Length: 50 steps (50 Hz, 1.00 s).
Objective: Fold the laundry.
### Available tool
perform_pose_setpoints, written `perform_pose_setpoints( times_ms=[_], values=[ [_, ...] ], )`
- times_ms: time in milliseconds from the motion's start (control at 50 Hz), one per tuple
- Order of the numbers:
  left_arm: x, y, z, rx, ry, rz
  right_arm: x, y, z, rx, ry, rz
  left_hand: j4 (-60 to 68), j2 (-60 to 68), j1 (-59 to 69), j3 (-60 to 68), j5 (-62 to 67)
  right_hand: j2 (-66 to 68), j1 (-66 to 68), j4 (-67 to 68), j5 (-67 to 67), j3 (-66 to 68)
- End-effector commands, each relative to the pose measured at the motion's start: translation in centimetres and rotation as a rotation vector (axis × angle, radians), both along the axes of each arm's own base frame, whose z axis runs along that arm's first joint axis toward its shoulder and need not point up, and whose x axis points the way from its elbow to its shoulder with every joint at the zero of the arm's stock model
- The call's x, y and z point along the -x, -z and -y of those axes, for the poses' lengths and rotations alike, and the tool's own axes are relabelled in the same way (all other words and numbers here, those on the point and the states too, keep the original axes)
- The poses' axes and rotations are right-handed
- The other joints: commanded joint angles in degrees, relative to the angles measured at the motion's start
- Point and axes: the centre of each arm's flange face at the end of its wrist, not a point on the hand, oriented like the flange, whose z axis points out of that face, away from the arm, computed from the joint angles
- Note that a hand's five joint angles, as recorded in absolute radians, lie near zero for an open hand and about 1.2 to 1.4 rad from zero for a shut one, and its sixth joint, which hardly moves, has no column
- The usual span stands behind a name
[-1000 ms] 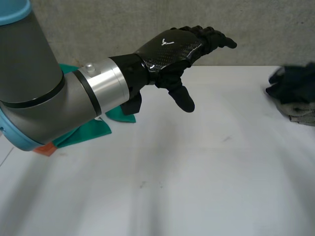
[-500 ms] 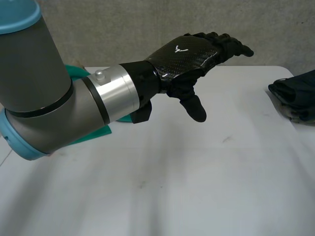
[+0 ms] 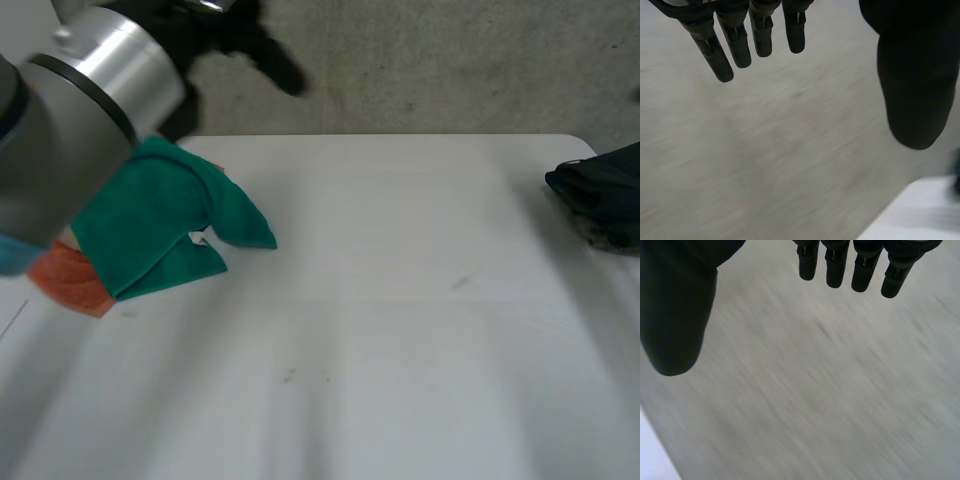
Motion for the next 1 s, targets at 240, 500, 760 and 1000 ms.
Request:
perform_pose_setpoints(
  times_ms=[240, 500, 760, 1000],
  values=[
    [-12.6, 20.5, 22.9, 0.025, -0.503, 0.584, -10.0, 14.7, -13.0, -0.531, -0.354, -0.135, 2.1, 2.4, 2.1, 2.4, 2.0, -1.9, -3.3, -2.1, -2.7, -2.0],
    [-13.8, 27.9, 26.2, -0.008, -0.45, 0.596, -9.4, 16.2, -13.1, -0.572, -0.308, -0.215, 32.9, 33.2, 32.9, 33.3, 32.9, -1.9, -3.3, -2.1, -2.7, -2.0],
    [-5.4, 12.3, 15.6, 0.331, -0.353, 0.348, -9.0, 15.2, -12.5, -0.54, -0.256, -0.202, 65.5, 65.8, 65.5, 65.8, 65.4, -1.9, -3.3, -2.1, -2.7, -2.0],
    [3.9, 15.1, -0.3, 0.041, 0.252, 0.244, -7.5, 12.4, -11.8, -0.499, -0.143, -0.171, 65.5, 65.8, 65.5, 65.8, 65.4, -1.9, -3.3, -2.1, -2.7, -2.0]
  ],
)
